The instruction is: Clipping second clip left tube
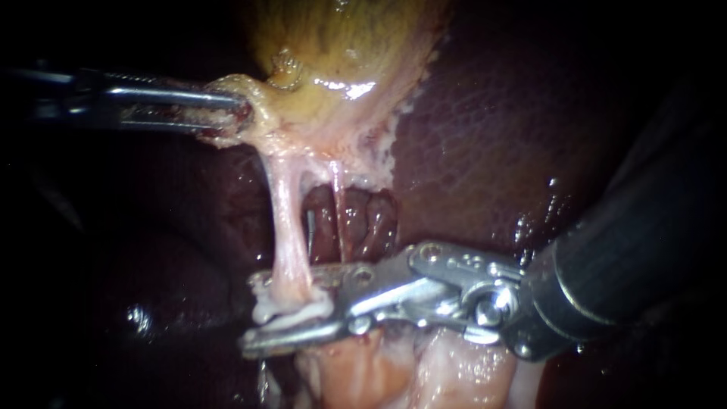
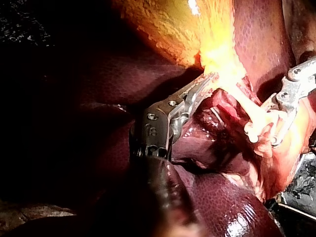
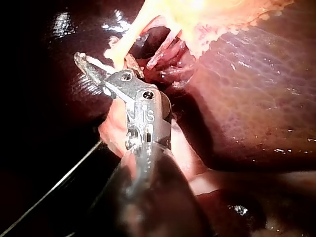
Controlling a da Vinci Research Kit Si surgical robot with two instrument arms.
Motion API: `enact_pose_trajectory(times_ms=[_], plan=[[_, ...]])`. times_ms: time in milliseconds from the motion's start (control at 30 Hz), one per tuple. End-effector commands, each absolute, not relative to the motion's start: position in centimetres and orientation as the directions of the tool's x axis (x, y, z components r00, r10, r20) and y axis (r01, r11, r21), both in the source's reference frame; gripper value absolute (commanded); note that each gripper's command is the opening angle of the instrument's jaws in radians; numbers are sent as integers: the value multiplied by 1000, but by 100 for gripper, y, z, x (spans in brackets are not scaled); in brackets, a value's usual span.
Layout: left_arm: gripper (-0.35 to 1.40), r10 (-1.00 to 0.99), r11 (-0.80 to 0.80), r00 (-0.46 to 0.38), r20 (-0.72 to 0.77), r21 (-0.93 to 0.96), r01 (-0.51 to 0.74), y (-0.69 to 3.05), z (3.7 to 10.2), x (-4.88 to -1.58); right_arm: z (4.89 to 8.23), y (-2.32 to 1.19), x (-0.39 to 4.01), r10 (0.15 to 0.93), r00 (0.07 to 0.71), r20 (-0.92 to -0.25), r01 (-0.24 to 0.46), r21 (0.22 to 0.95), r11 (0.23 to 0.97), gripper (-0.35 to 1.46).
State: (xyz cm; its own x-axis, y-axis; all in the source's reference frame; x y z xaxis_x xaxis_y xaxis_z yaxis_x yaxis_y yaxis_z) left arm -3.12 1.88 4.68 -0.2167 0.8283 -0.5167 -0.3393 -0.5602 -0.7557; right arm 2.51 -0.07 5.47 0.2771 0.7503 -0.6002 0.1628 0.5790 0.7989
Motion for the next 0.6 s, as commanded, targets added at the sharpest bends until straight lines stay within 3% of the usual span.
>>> enact_pose_trajectory(times_ms=[33, 200, 500, 600], plan=[[-35, 829, -560, -216, -516, -756, -340, 188, 468, -312, 547, -8, 249, 761, 286, -582, 163, 812, 560, 31], [-35, 829, -560, -216, -516, -756, -340, 189, 470, -311, 550, -6, 245, 766, 294, -571, 173, 820, 545, 0], [-35, 829, -560, -216, -516, -756, -340, 190, 471, -311, 553, -3, 241, 788, 299, -538, 159, 843, 514, -33], [-35, 828, -560, -217, -517, -756, -340, 190, 471, -311, 553, -3, 238, 791, 301, -533, 159, 846, 509, -35]])
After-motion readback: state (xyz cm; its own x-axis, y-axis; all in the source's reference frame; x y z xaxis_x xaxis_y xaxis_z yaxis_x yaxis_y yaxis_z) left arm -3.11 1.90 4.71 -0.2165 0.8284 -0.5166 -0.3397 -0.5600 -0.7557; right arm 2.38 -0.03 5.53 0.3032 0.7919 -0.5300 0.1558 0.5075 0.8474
